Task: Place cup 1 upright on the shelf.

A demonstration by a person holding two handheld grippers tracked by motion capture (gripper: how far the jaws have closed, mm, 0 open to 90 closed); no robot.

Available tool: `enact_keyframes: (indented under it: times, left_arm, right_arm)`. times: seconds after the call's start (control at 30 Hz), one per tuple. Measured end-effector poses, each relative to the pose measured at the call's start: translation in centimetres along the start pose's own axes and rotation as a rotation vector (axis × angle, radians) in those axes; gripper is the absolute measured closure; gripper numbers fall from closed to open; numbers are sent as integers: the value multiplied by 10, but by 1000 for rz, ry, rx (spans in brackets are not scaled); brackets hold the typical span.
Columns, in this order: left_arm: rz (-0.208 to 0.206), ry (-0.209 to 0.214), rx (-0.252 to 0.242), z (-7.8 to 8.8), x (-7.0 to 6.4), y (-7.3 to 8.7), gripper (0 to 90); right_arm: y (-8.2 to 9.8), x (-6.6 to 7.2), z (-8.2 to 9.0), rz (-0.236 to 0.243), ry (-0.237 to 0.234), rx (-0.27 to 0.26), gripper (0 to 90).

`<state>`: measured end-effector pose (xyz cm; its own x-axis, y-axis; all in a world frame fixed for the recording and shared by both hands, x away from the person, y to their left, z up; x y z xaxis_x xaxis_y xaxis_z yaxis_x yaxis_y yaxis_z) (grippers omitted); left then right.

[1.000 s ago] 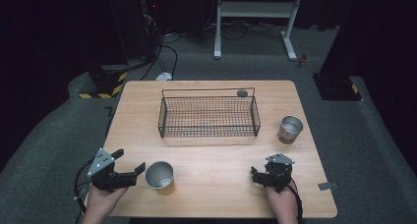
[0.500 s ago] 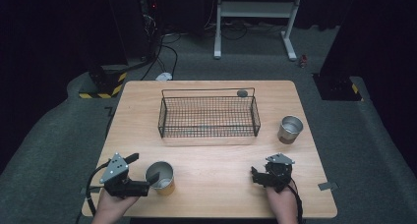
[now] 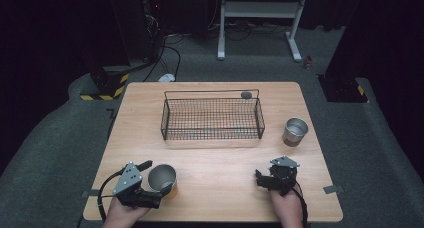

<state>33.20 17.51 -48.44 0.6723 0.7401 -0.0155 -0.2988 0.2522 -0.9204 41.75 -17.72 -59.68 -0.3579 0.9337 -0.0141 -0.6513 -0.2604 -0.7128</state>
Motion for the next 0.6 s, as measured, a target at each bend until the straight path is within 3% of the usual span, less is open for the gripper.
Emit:
enact_keyframes:
  times: [0.3,0.6]
  left_arm:
    - [-18,-6,28,-5,2,10,0]
    - [-9,-9,48,-8,5,17,0]
  right_arm:
    - [0,0,0,-2,-1,1,89]
    - [0,0,0,-1,0,1,89]
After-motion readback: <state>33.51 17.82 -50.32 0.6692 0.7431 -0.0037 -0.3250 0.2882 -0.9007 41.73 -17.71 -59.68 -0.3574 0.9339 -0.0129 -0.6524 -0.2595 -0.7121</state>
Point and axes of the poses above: each handheld gripper's, and its own axes: z roughly backward along the jaws, y roughly out of its underside, x roughly to its left, the point moved 10 cm from there along -z, roughly forward along the jaws, and after that the axes turned 1 degree about -x, right-handed, at the moved point
